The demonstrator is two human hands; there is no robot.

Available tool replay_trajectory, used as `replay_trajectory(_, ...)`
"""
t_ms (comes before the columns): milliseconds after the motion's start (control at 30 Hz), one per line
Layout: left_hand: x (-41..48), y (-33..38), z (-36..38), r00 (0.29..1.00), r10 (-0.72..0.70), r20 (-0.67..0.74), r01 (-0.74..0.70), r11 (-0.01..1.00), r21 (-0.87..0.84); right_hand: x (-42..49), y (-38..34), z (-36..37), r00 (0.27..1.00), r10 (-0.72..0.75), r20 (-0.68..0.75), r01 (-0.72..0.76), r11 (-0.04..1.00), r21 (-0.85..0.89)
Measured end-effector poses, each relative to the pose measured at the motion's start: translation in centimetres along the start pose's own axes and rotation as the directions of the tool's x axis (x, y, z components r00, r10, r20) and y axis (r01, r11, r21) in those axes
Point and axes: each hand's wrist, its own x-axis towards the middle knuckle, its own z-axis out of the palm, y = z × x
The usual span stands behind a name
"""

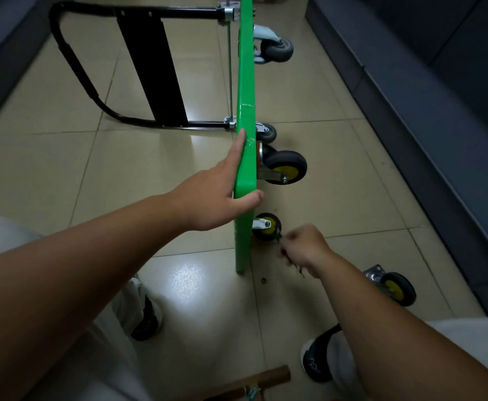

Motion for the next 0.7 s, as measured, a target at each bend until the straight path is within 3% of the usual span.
replay_trajectory(133,0.0,0.2,0.0,1.000,0.002,0.004,-0.002,1.000,-0.007,-2.0,-5.9,-1.3,0.991,-0.136,-0.008,0.133,0.948,0.290)
replay_trajectory(467,0.1,0.4,0.0,1.000,0.005,-0.002,-0.005,1.000,-0.008,-3.6,-8.4,-2.7,0.963,-0.262,0.061,0.230,0.918,0.324)
replay_trajectory(700,0.3,0.1,0.1,1.000,0.004,-0.004,-0.004,1.000,0.000,-3.5,-7.4,-2.7,0.903,-0.407,0.137,0.346,0.878,0.331)
